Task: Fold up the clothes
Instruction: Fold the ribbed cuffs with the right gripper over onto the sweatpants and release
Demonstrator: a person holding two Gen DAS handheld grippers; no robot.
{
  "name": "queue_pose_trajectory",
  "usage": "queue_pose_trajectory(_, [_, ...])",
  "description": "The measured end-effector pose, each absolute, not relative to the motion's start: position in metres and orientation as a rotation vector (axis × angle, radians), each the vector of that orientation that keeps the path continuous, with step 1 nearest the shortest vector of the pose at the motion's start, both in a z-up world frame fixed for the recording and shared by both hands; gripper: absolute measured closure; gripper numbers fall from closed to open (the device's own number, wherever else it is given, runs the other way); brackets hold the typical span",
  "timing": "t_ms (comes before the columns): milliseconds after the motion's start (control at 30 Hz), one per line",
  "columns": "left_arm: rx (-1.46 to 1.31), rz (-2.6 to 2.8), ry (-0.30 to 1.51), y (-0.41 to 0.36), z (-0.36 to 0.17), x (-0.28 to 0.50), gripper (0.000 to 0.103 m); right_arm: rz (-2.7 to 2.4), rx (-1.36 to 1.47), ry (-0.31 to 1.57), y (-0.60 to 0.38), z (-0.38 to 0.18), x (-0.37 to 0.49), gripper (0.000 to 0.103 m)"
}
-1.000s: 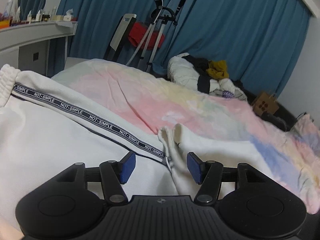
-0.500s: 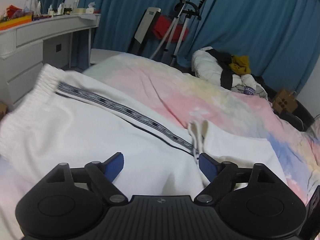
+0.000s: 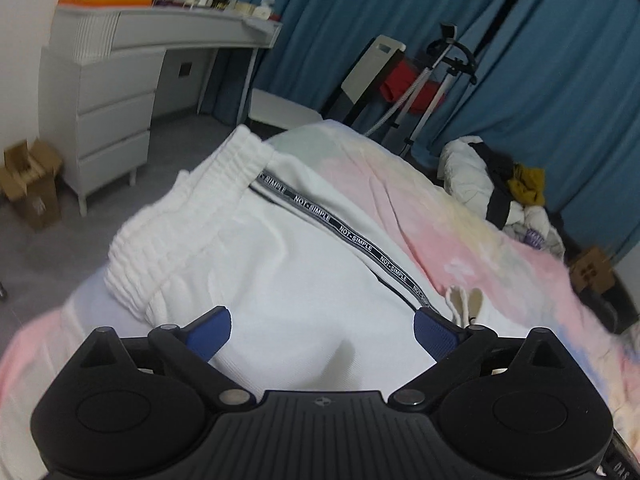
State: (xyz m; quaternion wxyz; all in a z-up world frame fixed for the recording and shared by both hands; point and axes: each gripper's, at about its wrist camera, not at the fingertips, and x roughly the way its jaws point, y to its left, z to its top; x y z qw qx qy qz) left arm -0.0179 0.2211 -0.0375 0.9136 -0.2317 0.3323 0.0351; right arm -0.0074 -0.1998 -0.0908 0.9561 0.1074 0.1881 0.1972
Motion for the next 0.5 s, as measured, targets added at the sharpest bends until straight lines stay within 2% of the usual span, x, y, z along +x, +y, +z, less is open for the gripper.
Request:
queue_pose_trajectory(133, [-0.561,0.065,0.696,0.226,-0.048,-0.015,0.004,0.259,0.225,0.404,-0.216,-0.101,0.01,0.018])
queue_pose_trajectory(300, [-0.614,0.091,0.743,0.229,-0.055,-0.019,0.004,0.201,0.181,0.666,-0.213,-0.154,0.05,0.018])
queue_pose_trajectory(500, [-0.678,0.131,0.802,0.232,-0.065,-0.022,0.002,0.191,0.071,0.651,-0.195,-0.158,0.048,0.017])
